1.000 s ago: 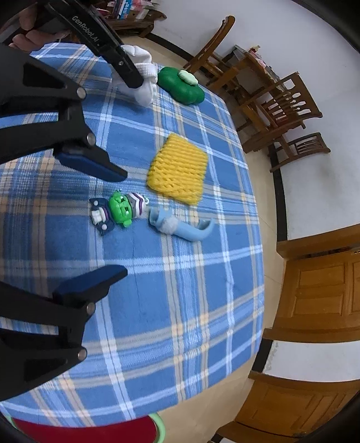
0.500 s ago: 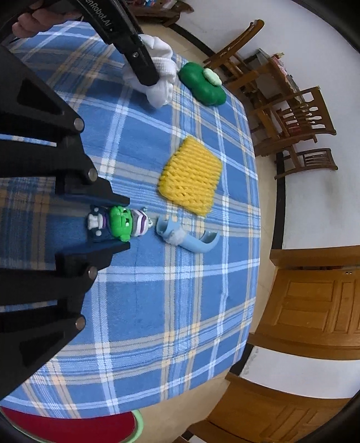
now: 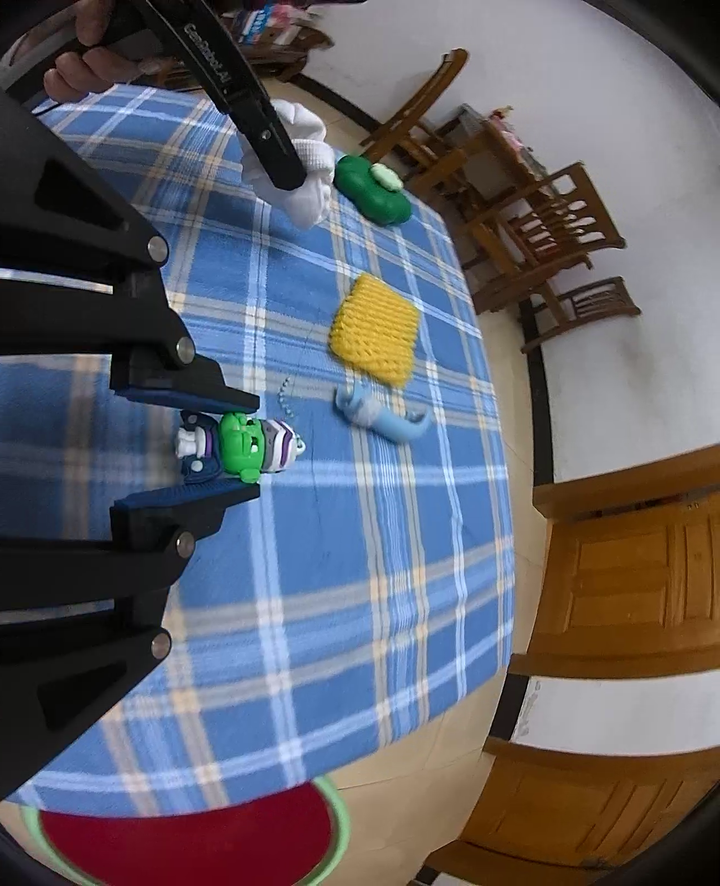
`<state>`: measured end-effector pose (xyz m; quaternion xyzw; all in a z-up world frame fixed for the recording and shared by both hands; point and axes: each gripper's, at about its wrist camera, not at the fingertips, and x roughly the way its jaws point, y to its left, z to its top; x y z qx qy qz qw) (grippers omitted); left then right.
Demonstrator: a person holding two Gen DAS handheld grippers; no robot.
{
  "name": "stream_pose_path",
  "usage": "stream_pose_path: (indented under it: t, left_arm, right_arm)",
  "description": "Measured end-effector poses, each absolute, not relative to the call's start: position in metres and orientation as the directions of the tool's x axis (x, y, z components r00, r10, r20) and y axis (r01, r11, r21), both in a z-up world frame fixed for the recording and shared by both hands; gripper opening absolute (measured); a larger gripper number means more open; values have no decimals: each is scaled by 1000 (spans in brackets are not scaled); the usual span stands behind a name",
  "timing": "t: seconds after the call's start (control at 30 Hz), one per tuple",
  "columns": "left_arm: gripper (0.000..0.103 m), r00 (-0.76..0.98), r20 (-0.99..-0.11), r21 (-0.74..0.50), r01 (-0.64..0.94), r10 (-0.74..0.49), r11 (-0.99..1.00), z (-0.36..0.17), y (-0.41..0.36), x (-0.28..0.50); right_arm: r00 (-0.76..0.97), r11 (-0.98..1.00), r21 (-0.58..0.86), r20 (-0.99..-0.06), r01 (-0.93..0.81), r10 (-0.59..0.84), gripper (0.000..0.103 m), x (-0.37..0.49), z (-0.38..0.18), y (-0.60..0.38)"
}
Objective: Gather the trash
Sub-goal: 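Carry the keychain and white cloth over the red bucket with both grippers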
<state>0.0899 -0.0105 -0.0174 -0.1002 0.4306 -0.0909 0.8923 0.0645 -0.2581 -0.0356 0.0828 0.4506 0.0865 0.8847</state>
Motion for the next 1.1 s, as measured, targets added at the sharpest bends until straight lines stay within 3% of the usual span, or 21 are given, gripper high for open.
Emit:
stream_pose_path:
  t: [0.67,1.1]
  left_arm:
    - [32,551,-742,-280,263,-382,923,5,-88,69]
    - [32,504,-739,-252,410,-448,877,23,-165,61]
  right_arm:
    - [708,943,306,-694,128,129,26,-15,12,-369]
    - [725,899,332,-688,286,23,26,-48,6,-442]
